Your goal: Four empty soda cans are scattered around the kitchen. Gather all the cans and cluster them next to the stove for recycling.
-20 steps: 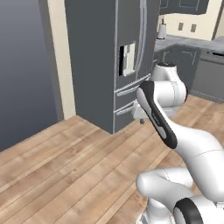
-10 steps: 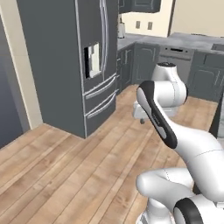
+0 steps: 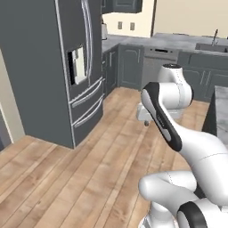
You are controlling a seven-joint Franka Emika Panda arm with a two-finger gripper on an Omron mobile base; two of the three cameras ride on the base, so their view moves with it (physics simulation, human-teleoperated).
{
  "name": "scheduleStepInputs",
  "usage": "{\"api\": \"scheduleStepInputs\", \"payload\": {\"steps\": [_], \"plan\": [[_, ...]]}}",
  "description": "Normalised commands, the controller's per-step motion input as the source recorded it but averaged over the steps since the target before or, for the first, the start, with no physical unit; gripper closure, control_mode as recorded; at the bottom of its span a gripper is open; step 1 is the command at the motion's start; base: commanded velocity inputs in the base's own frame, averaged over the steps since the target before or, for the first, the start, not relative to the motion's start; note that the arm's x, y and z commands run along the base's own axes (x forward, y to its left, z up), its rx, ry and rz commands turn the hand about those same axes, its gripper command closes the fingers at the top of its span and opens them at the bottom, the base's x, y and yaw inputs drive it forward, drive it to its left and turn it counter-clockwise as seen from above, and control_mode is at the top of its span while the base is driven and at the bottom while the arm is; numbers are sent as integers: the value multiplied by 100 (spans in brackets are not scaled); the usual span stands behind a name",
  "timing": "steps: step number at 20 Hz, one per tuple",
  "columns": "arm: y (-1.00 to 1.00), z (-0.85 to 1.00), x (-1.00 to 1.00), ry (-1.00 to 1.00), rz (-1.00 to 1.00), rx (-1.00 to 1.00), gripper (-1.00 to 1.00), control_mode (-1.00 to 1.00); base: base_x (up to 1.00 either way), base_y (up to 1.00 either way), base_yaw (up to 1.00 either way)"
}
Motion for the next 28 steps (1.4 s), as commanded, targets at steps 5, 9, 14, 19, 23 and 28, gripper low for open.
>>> {"api": "scheduleStepInputs", "payload": {"steps": [5, 9, 14, 19, 23, 28], "plan": [[0, 0, 0, 0, 0, 0, -100, 100, 71, 38, -26], [0, 0, 0, 0, 0, 0, -100, 100, 66, 43, -28], [0, 0, 0, 0, 0, 0, -100, 100, 65, 43, -29], [0, 0, 0, 0, 0, 0, -100, 100, 62, 41, -28], [0, 0, 0, 0, 0, 0, -100, 100, 67, 33, -26], [0, 0, 0, 0, 0, 0, -100, 100, 70, 26, -25]]}}
